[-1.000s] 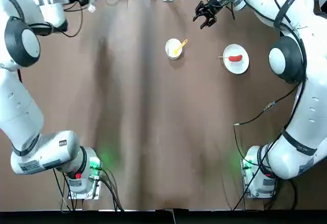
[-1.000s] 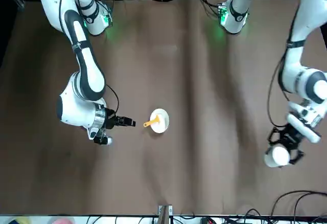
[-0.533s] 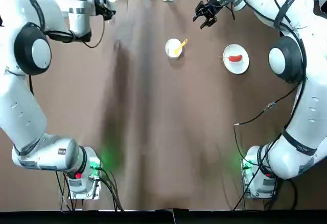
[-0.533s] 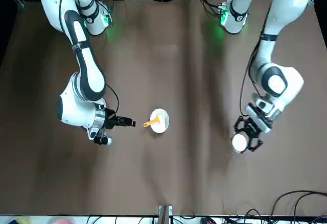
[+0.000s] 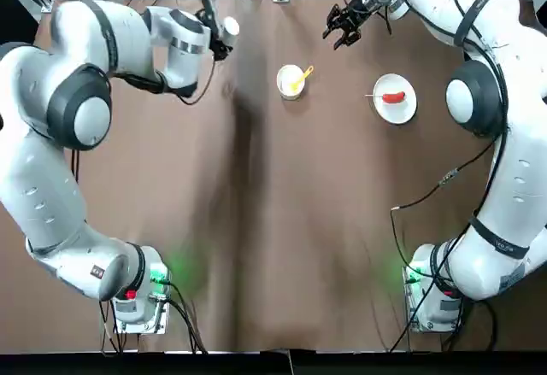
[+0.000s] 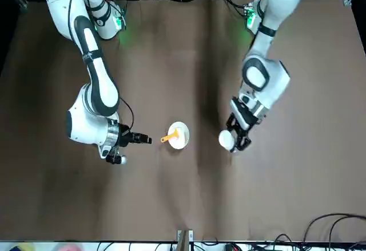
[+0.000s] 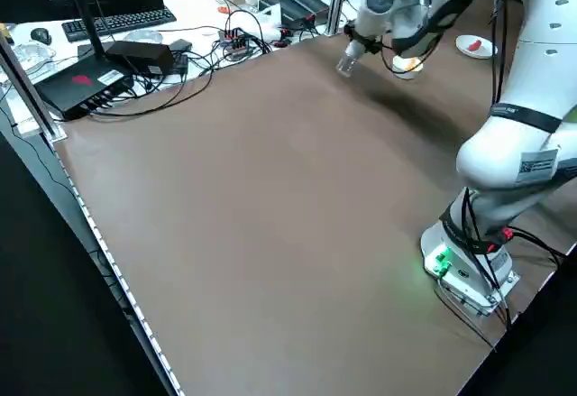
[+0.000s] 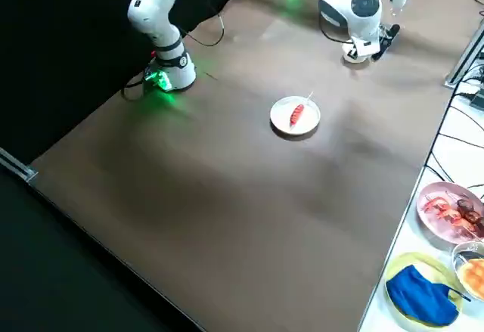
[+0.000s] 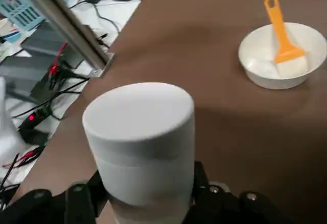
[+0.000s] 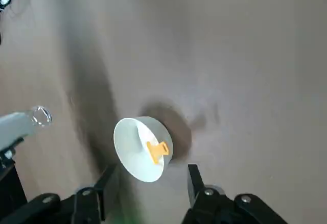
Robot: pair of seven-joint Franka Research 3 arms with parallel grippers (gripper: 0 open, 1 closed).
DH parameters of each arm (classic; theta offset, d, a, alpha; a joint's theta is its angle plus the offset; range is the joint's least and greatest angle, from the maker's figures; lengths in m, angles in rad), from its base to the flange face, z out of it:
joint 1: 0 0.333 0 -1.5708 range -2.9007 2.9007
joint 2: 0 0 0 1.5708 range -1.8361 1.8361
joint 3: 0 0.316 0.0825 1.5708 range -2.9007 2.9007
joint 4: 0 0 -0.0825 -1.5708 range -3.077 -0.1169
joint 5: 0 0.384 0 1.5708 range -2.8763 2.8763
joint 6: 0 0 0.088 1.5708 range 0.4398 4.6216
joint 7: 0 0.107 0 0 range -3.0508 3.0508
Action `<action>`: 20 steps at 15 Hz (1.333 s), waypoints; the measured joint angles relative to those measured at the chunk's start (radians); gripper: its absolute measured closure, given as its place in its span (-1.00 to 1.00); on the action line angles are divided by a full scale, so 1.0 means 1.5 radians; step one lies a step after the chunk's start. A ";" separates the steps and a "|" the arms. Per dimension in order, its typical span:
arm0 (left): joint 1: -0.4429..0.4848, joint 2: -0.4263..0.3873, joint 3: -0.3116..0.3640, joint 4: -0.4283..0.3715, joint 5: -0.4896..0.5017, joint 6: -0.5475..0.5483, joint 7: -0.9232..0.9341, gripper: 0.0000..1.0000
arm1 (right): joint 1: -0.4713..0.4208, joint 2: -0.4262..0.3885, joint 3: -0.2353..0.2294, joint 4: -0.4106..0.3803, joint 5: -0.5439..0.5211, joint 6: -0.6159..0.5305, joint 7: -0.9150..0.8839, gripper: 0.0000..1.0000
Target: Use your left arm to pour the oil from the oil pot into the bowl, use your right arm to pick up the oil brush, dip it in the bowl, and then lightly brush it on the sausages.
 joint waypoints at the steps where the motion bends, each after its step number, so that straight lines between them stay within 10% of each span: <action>1: -0.021 0.000 0.000 -0.003 0.000 0.023 -0.002 -0.31 | 0.000 0.008 0.000 0.006 0.001 0.000 0.000 -0.22; 20: -0.215 0.121 0.010 0.077 0.001 0.225 -0.018 -0.31 | -0.004 0.109 0.026 0.070 0.018 -0.018 -0.121 -0.15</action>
